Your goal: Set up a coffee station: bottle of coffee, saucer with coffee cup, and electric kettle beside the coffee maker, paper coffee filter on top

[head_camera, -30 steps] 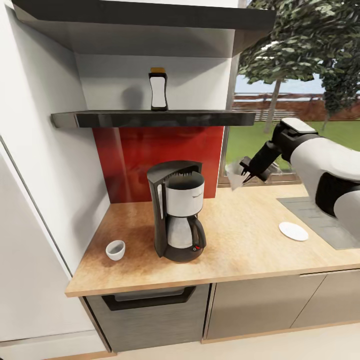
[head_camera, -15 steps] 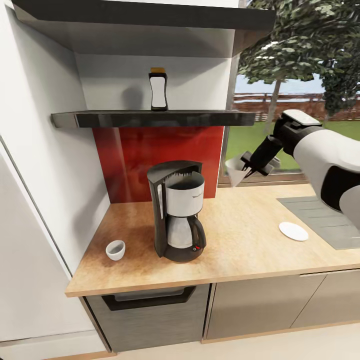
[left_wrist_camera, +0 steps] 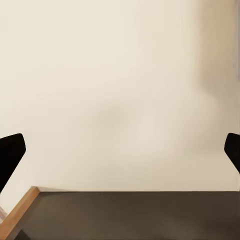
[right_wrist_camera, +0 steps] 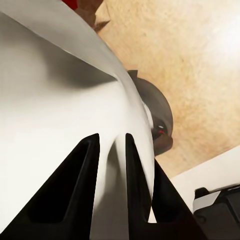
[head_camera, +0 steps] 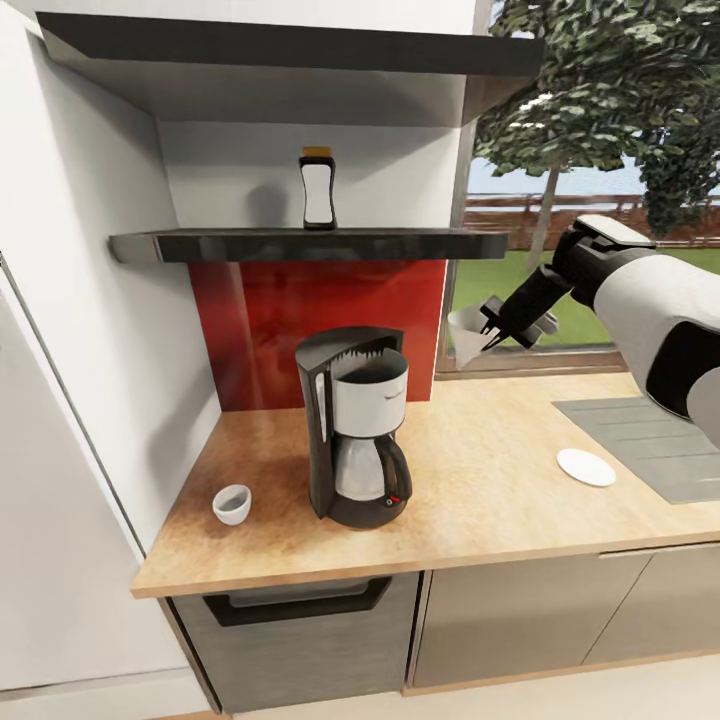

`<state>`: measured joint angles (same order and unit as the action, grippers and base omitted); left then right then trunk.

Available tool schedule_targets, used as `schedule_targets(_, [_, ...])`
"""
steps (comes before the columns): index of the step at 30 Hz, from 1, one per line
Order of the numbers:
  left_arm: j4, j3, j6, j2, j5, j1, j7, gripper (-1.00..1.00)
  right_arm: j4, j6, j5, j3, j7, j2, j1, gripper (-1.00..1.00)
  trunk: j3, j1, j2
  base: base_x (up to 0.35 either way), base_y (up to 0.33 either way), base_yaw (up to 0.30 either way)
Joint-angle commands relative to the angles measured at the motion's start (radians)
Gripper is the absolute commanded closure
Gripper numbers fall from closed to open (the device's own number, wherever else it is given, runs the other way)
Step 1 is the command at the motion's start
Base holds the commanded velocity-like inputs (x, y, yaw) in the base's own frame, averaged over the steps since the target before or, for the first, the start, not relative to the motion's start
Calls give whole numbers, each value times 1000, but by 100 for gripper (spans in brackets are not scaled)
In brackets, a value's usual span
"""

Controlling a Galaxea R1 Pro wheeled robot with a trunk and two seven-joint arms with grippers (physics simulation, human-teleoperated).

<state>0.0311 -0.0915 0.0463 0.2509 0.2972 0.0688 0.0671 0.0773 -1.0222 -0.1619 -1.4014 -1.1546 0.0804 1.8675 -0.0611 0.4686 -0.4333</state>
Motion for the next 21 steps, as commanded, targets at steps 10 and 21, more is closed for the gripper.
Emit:
schedule_targets(10, [3,-8,3,-2,11,0,3,-100,0,-1,-12,2,-10,-4,1,100,14,1,-2,-37,1,0])
schedule_targets(21, [3,-9,2,-3,10,0,5,-100,-1,-1,-12,2,-10,-4,1,100,28,1,-2,-211,154,0])
